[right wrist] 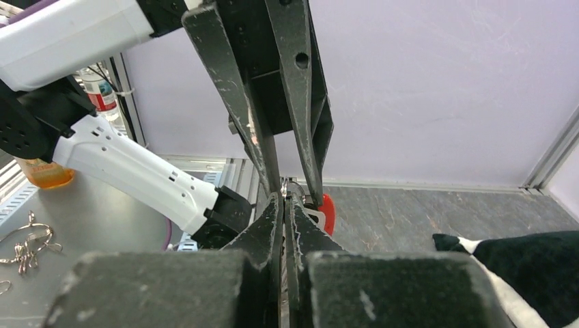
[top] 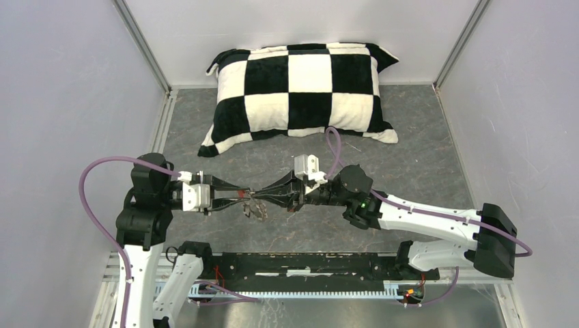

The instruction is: Put the keys on the keyring

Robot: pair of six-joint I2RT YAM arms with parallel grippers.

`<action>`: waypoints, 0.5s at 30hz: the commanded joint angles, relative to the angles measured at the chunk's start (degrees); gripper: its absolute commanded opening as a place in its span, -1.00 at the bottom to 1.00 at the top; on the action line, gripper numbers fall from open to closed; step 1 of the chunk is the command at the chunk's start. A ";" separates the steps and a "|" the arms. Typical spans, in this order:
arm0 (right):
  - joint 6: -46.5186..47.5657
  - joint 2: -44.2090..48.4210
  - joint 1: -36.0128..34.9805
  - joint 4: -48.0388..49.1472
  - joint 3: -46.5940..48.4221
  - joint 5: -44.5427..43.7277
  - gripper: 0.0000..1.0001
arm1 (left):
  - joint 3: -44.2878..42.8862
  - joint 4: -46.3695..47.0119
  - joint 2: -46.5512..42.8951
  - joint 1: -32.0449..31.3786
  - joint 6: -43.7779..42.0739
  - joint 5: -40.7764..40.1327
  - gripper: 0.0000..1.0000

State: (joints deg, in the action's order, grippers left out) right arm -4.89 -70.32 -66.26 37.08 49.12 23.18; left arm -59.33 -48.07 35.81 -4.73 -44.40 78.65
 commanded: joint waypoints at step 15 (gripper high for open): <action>-1.01 -0.41 0.08 5.50 0.80 -0.77 -1.00 | -2.63 0.30 0.04 0.09 3.46 2.96 -0.22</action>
State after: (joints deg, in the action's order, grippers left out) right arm -6.37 -71.02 -66.26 39.99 49.12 23.64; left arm -59.75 -47.94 36.47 -4.69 -44.18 78.81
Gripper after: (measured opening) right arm 0.010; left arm 0.317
